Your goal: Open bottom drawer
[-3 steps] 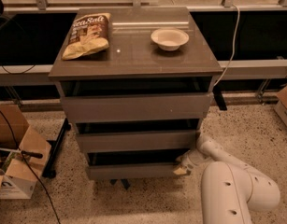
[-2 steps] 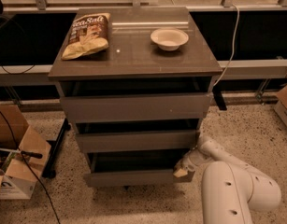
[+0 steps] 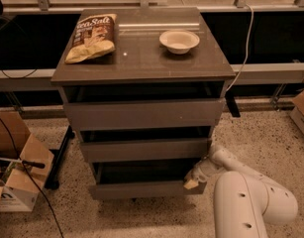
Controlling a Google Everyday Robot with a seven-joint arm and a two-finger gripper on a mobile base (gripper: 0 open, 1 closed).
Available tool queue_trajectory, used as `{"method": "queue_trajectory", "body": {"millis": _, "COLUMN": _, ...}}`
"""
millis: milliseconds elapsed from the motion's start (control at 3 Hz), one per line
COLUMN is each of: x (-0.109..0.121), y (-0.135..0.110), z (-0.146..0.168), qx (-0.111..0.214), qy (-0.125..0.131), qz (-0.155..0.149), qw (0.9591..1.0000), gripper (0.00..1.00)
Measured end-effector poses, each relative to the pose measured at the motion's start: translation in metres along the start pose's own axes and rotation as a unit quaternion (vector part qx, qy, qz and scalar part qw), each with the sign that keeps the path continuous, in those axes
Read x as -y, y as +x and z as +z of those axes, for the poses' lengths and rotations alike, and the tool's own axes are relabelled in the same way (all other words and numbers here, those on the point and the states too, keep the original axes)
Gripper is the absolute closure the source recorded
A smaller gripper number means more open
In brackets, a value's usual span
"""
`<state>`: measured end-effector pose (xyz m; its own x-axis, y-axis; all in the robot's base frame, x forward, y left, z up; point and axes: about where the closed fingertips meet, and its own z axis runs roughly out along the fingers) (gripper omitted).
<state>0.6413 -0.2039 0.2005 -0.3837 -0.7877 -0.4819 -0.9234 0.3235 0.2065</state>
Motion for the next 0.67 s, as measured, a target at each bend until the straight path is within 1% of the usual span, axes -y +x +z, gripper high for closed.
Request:
{"method": "queue_trajectory", "body": {"millis": 333, "x": -0.0306, "y": 0.0137, "z": 0.0043, "qx": -0.006, "qy": -0.006, "qz": 0.049, "qw": 0.9988, "gripper": 0.5}}
{"method": "queue_trajectory", "body": {"millis": 667, "x": -0.036, "y": 0.0157, "z": 0.005, "qx": -0.006, "qy": -0.007, "qz": 0.057, "qw": 0.9983, "gripper": 0.27}}
